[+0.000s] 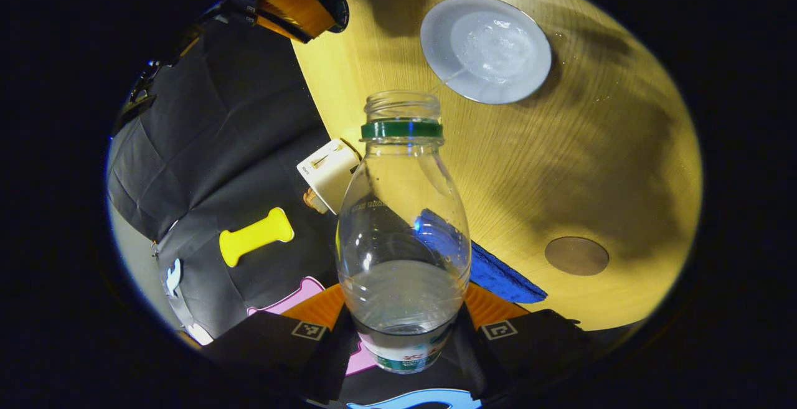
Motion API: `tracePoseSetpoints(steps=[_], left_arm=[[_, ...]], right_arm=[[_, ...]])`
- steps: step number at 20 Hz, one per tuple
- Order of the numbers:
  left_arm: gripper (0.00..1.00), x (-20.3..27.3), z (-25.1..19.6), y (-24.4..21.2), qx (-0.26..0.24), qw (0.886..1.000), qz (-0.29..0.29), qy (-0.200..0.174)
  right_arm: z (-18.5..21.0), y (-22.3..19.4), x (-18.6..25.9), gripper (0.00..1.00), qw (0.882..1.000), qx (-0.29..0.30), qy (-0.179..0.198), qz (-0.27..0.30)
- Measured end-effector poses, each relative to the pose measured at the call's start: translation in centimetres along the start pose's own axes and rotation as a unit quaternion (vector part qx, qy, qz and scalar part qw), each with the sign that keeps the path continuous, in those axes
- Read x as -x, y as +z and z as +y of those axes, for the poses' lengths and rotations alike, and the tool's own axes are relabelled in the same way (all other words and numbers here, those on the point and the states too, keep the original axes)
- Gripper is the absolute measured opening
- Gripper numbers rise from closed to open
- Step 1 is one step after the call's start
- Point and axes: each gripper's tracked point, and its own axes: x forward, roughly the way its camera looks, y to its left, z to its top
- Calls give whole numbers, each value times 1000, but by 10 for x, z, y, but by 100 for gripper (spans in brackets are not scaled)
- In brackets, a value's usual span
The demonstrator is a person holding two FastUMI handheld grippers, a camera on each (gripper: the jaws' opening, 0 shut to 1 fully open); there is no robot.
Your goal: Open the teacup lid with one hand, grasp the water bottle and pour water into the teacup with the other hand; after pouring, place the water bottle on the coaster and then close the teacup lid.
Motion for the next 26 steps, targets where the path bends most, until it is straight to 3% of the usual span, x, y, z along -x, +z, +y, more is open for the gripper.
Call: tracePoseSetpoints(steps=[1, 3, 4, 7, 8, 9, 15, 17, 18, 20, 22, 23, 25, 26], left_arm=[[75, -1, 1, 0, -1, 1000, -1, 0], [75, 0, 2, 1, 0, 1000, -3, 1], [75, 1, 2, 1, 1, 1000, -4, 2], [75, 0, -2, 1, 9, 1000, -4, -1], [75, 0, -3, 1, 10, 1000, -2, -3], [75, -1, -3, -1, 11, 1000, 0, -3], [75, 3, -7, 2, 26, 1000, -2, -1], [75, 8, -8, -3, 45, 999, 1, 0], [75, 13, -11, -3, 66, 998, 1, 0], [75, 22, -15, -8, 109, 994, 6, -5], [75, 37, -14, -19, 177, 984, 17, -7], [75, 45, -14, -26, 218, 976, 28, -7], [75, 60, -16, -46, 317, 946, 60, -9], [75, 68, -19, -56, 376, 923, 78, -8]], right_arm=[[0, 1, -1, 29, 1000, -1, -1, 0], [1, 4, -1, 24, 1000, -1, -1, -1], [1, 7, -1, 29, 1000, 0, -2, -2], [2, 10, -2, 29, 1000, 3, -2, -3], [2, 11, -2, 19, 1000, 5, -2, -3], [3, 12, -2, 29, 1000, 6, -3, -3], [8, 14, -2, 29, 1000, 12, 0, 0], [10, 18, -1, 29, 1000, 14, 0, -2], [10, 20, -1, 19, 1000, 14, 1, -2], [12, 27, 0, 22, 1000, 16, 3, -2], [13, 39, 1, 29, 1000, 22, 4, -5], [14, 45, 2, 24, 1000, 26, 6, -7], [17, 58, 3, 29, 999, 32, 10, -10], [20, 64, 4, 19, 999, 34, 13, -10]])
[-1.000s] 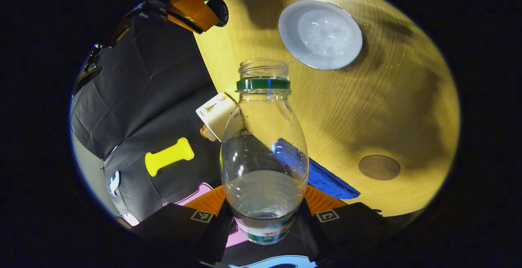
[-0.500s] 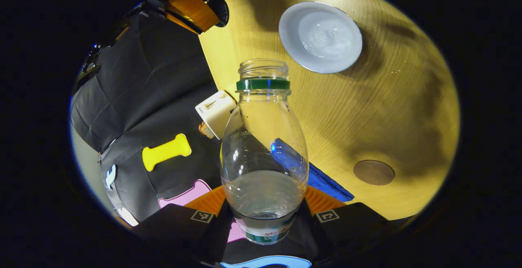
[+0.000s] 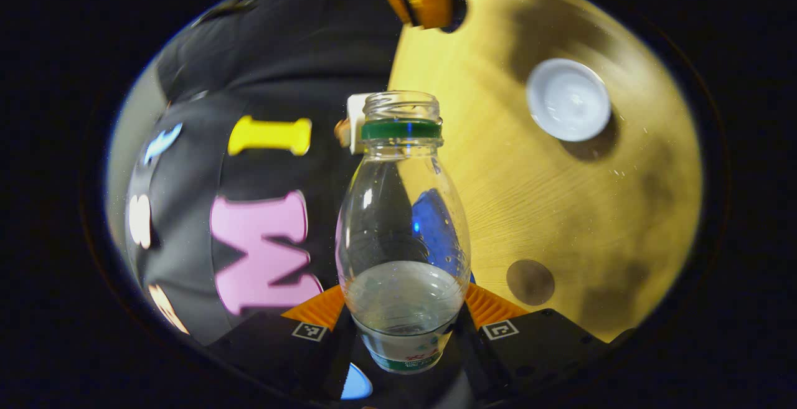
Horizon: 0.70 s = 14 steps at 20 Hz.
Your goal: Open the teacup lid with one hand, grasp the water bottle and pour water into the teacup with the other hand; after pouring, place the water bottle on the coaster and then close the teacup lid.
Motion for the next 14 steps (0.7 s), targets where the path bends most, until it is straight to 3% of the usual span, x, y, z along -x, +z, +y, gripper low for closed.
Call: tracePoseSetpoints(steps=[2, 4, 6, 10, 11, 12, 14], left_arm=[[75, 10, 17, -17, 133, 990, 32, 13], [75, 9, 30, -35, 269, 961, 56, 29], [75, 8, 31, -45, 407, 910, 60, 45], [75, 2, 23, -56, 614, 786, 35, 68], [75, -7, 20, -57, 651, 755, 27, 71], [75, -15, 16, -59, 680, 730, 21, 72], [76, -35, 0, -60, 713, 698, 6, 65]], right_arm=[[7, 13, -1, 24, 1000, 2, 10, -3], [19, 21, -4, 19, 1000, 8, 25, -1], [27, 28, -7, 25, 999, 18, 34, -4], [46, 36, -17, 19, 998, 22, 51, -14], [52, 36, -21, 25, 998, 20, 56, -15], [57, 35, -26, 25, 998, 17, 60, -17], [69, 34, -33, 24, 997, 13, 65, -25]])
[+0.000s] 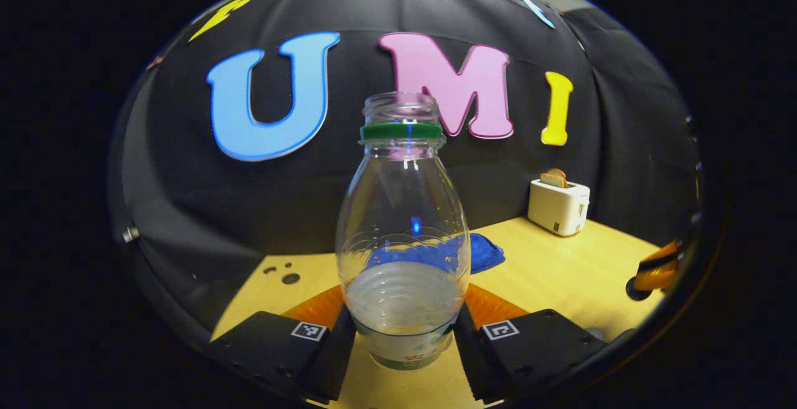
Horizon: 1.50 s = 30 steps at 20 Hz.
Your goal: Open the teacup lid with one hand, grasp the water bottle and pour water into the teacup with the other hand; after pouring, place the water bottle on the coaster and then close the teacup lid.
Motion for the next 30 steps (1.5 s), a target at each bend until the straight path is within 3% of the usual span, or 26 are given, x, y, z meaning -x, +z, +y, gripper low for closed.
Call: tracePoseSetpoints(steps=[5, 11, 14, 15, 17, 18, 22, 23, 25, 26, 30], left_arm=[[76, -45, 0, -34, 79, 997, -16, -15], [77, -83, 1, -67, 34, 999, -12, -20], [77, -89, 5, -79, 41, 999, -1, -16], [83, -92, 8, -83, 45, 999, 3, -15], [72, -94, 6, -81, 43, 999, -6, -21], [77, -94, 6, -84, 33, 999, 2, -23], [82, -97, -1, -92, 24, 999, 26, -20], [98, -95, -1, -92, 29, 999, 25, -18], [98, -88, -1, -87, 40, 999, 22, -20], [98, -82, -1, -88, 42, 998, 28, -23], [98, -53, 1, -100, 47, 997, 62, -28]], right_arm=[[21, -17, -17, 25, 1000, -3, 10, -2], [31, -36, -20, 24, 1000, -9, 9, 2], [36, -43, -17, 24, 1000, -8, 12, 10], [37, -42, -16, 24, 1000, -4, 13, 7], [40, -43, -14, 25, 1000, -1, 17, 5], [40, -43, -15, 25, 1000, 1, 18, 5], [42, -43, -18, 25, 1000, 2, 21, 4], [42, -42, -18, 25, 1000, 1, 22, 4], [43, -40, -17, 24, 1000, -1, 23, 3], [43, -39, -16, 19, 1000, -3, 24, 3], [47, -30, -15, 24, 999, -5, 34, -5]])
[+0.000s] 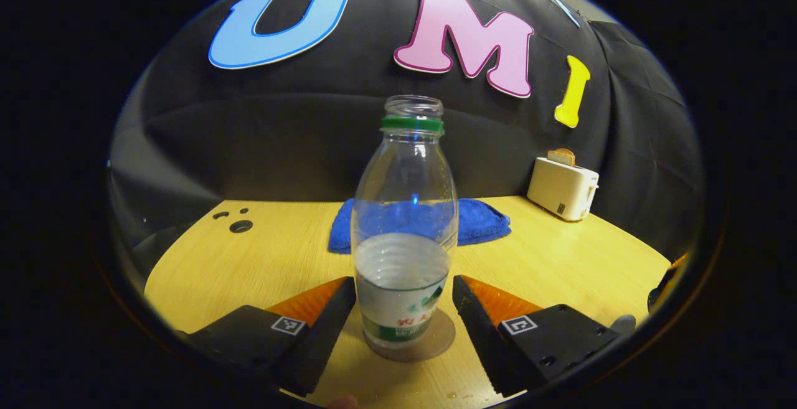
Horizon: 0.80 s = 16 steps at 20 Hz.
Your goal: Open the teacup lid with one hand, grasp the water bottle and pour water into the teacup with the other hand; after pouring, place the water bottle on the coaster and then close the teacup lid.
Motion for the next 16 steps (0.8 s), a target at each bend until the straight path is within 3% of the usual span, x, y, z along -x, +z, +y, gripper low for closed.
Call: tracePoseSetpoints(steps=[1, 3, 4, 5, 7, 10, 11, 12, 16], left_arm=[[98, 6, 3, -4, 7, 1000, 7, 4], [98, 23, 9, -11, 17, 1000, 15, 21], [98, 33, 9, -14, 20, 999, 18, 22], [96, 45, 9, -16, 23, 999, 20, 26], [96, 73, 13, -16, 29, 999, 12, 40], [95, 121, 32, -8, -3, 996, -16, 90], [95, 135, 43, -4, -10, 994, -21, 110], [95, 148, 48, -2, -9, 992, -24, 120], [95, 174, 56, 1, 32, 991, -26, 129]], right_arm=[[1, 1, -1, 19, 1000, 2, 3, -2], [2, 0, -1, 24, 1000, 6, 7, -3], [3, -2, -3, 19, 1000, 8, 8, -3], [4, -4, -4, 24, 1000, 8, 10, -5], [6, -10, -8, 25, 1000, 10, 13, -9], [7, -23, -13, 24, 1000, 18, 16, -11], [6, -28, -15, 29, 1000, 18, 17, -9], [6, -31, -16, 24, 1000, 16, 17, -10], [1, -43, -21, 24, 1000, 14, 10, -13]])
